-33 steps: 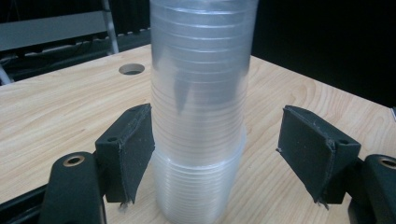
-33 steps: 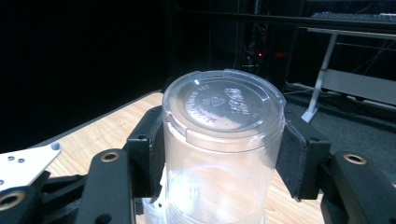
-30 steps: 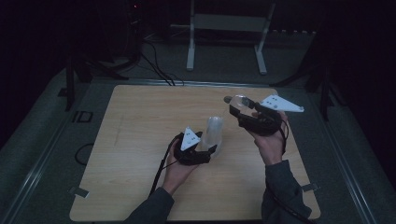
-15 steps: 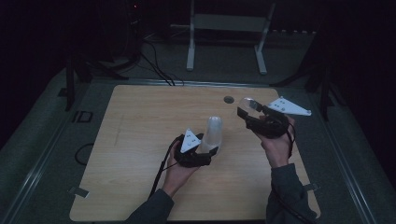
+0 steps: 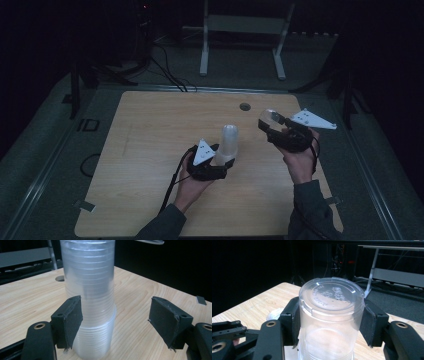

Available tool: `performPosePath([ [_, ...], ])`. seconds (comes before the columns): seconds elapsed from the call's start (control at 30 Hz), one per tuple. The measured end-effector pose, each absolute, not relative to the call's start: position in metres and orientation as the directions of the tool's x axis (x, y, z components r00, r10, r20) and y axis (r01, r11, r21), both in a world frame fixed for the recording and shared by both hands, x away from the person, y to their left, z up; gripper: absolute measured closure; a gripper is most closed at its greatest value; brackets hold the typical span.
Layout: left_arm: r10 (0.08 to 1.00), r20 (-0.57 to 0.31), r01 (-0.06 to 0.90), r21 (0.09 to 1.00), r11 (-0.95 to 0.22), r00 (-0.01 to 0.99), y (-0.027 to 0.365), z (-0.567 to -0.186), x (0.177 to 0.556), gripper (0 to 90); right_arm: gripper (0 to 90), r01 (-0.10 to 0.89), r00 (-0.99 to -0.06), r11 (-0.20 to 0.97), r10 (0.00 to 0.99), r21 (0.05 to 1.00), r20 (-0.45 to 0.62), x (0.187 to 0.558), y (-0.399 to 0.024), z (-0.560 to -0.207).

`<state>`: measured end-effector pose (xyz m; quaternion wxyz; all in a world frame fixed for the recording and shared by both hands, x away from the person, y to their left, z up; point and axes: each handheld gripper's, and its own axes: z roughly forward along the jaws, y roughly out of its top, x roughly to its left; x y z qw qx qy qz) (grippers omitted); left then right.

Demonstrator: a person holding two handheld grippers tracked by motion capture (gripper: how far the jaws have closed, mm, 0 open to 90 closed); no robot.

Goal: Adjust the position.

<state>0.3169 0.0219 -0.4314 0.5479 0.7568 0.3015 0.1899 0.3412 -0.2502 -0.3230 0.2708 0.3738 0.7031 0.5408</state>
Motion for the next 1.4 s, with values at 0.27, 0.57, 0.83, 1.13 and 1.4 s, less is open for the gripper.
performPosePath([
  [0.27, 0.648, -0.04, 0.239, 0.945, -0.222, 0.76, 0.017, -0.431, 0.313, 26.3, 41.4, 0.254, -0.56, 0.13, 0.828, 0.959, 0.036, 0.339, -0.257, -0.332],
  [0.57, 0.631, -0.034, 0.231, 0.945, -0.232, 0.775, 0.011, -0.431, 0.308, 26.3, 41.1, 0.268, -0.547, 0.12, 0.835, 0.956, 0.049, 0.336, -0.262, -0.34],
  [0.83, 0.614, -0.035, 0.224, 0.946, -0.234, 0.788, 0.004, -0.432, 0.305, 26.3, 41.0, 0.284, -0.541, 0.116, 0.839, 0.952, 0.059, 0.334, -0.265, -0.349],
  [1.13, 0.587, -0.038, 0.222, 0.944, -0.245, 0.809, -0.009, -0.435, 0.301, 26.3, 41.0, 0.304, -0.535, 0.113, 0.842, 0.946, 0.071, 0.333, -0.268, -0.358],
  [1.4, 0.565, -0.034, 0.214, 0.943, -0.255, 0.825, -0.022, -0.437, 0.299, 26.3, 40.9, 0.322, -0.532, 0.108, 0.842, 0.94, 0.085, 0.33, -0.27, -0.368],
])
